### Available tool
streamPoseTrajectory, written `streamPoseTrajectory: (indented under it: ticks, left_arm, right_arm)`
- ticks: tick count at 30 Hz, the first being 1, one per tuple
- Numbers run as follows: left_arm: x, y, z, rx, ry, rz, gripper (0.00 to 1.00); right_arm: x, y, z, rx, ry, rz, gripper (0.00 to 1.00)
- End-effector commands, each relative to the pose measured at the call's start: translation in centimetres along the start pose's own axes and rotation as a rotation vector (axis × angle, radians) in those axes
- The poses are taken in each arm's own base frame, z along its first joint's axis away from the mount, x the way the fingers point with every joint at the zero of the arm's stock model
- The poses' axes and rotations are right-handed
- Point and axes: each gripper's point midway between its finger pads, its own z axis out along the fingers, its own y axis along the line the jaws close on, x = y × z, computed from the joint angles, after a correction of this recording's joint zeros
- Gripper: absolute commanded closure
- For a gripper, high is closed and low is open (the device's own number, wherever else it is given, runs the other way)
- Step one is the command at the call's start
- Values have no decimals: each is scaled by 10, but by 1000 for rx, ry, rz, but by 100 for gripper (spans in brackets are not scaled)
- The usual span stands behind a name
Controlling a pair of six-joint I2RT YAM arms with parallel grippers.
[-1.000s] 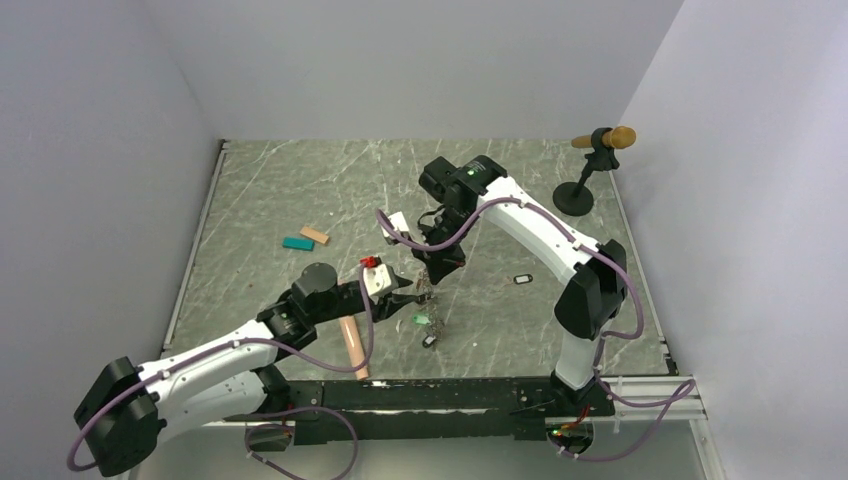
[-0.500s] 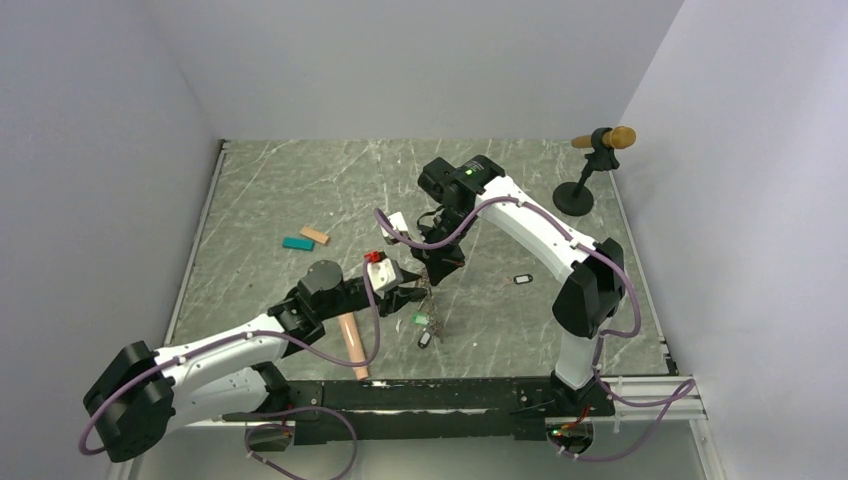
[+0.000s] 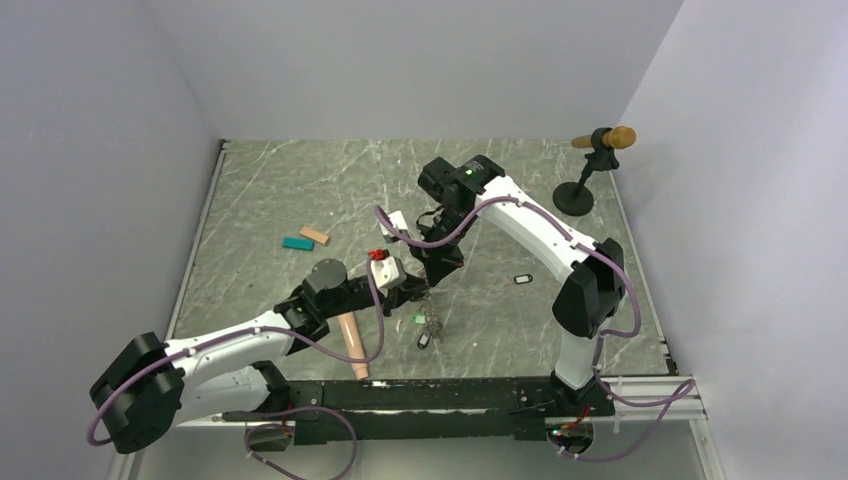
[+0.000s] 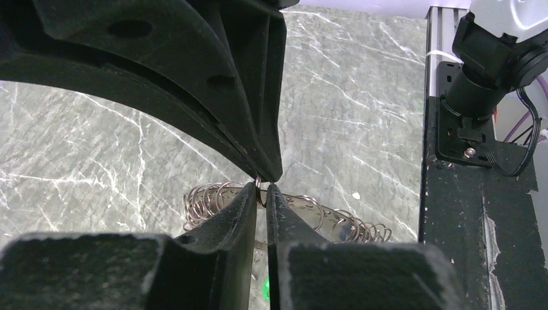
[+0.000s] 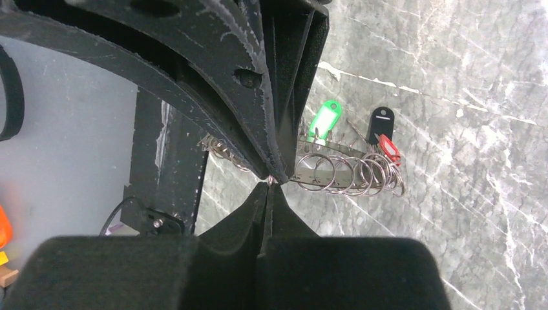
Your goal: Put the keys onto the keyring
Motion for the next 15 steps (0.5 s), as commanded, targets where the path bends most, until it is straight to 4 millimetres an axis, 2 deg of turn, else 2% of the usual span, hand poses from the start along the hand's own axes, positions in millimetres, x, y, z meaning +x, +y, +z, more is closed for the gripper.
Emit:
streamPoseTrajectory:
  ticks: [1,3,4,8,9,15]
  left_arm:
    - [-22,-6,7,46,-45,3,86]
    - [-21,-6,8,48,-40,-2,92]
    - [-22,-6,8,48,-43,-1,98]
    - [-27,-4,4,26,-74,-6,100]
    - [-30,-3,1,9,-92,-9,100]
    - [-48,8,-23,-122,-264,-89,100]
  right_arm:
    - [-19,4,-6,10,-70,-23,100]
    - [-20,5,-6,12,-78,-25,100]
    - [-20,5,-5,11,-80,-25,100]
    - [-20,5,-4,7,-85,-21,100]
    - [-21,5,-4,8,-92,-18,97]
    - [-30,9,-11,7,-201,-32,56]
